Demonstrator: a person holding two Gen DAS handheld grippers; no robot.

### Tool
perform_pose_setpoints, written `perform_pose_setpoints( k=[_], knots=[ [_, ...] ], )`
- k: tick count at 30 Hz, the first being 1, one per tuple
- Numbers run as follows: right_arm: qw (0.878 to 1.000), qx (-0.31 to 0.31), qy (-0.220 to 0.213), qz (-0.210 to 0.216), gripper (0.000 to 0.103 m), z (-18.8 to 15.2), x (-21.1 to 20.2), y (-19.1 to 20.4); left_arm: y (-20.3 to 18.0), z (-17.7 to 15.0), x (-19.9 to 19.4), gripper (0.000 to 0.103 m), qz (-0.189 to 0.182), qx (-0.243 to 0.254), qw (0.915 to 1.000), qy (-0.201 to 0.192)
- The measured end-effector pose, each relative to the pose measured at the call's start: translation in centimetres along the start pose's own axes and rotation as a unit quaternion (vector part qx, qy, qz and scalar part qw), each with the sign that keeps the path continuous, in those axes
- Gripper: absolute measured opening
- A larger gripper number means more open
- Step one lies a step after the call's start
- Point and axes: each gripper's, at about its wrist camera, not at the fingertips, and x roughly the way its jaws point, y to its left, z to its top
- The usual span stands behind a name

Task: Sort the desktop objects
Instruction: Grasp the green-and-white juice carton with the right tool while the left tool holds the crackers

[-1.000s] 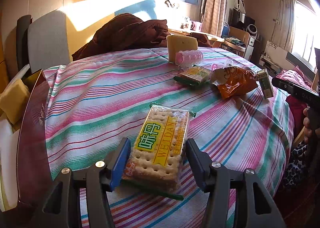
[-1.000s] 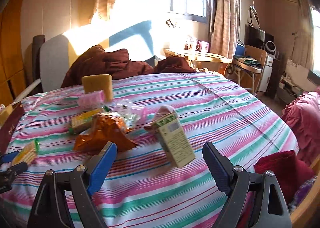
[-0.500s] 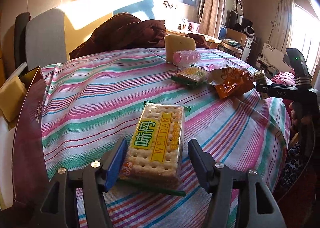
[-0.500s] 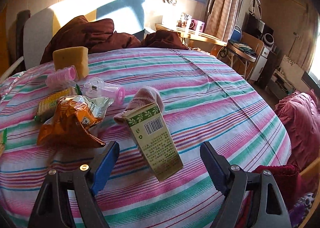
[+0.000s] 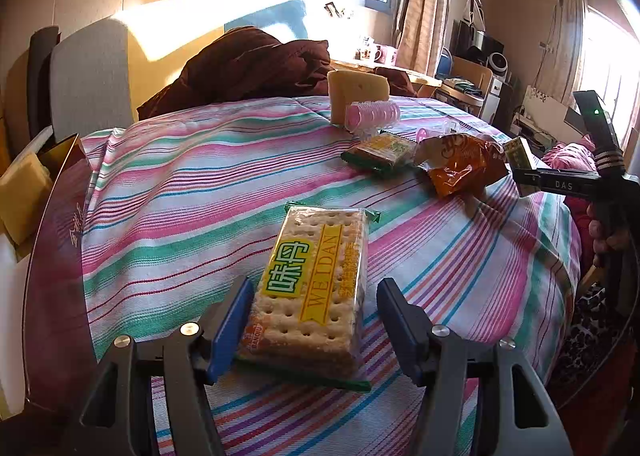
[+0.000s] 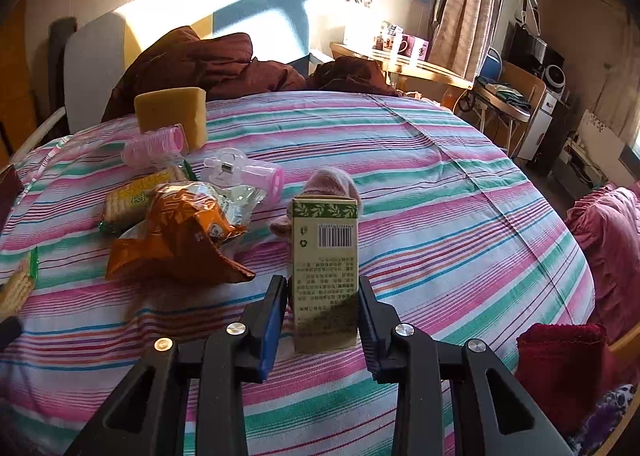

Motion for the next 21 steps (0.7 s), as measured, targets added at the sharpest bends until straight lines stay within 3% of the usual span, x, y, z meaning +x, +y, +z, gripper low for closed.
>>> perform_pose_setpoints(
  k=[8, 12, 21],
  knots=[
    [0.997, -0.034, -0.015, 0.065, 0.034, -1.2, -3.3, 4.8, 0.4, 0.0, -0.2, 0.065, -0.002, 0.0, 1.0, -0.001],
    [0.992, -0.053, -0.018, 0.109, 0.034, -2.0, -4.6, 7.8, 1.2, -0.3, -1.1, 0.065, -0.022, -0.015, 0.9996, 0.006],
    [0.981, -0.103, 0.005, 0.166, 0.034, -3.7, -4.3, 13.2, 1.4, -0.8, -2.1, 0.065, -0.014, -0.004, 0.9995, 0.027]
  ],
)
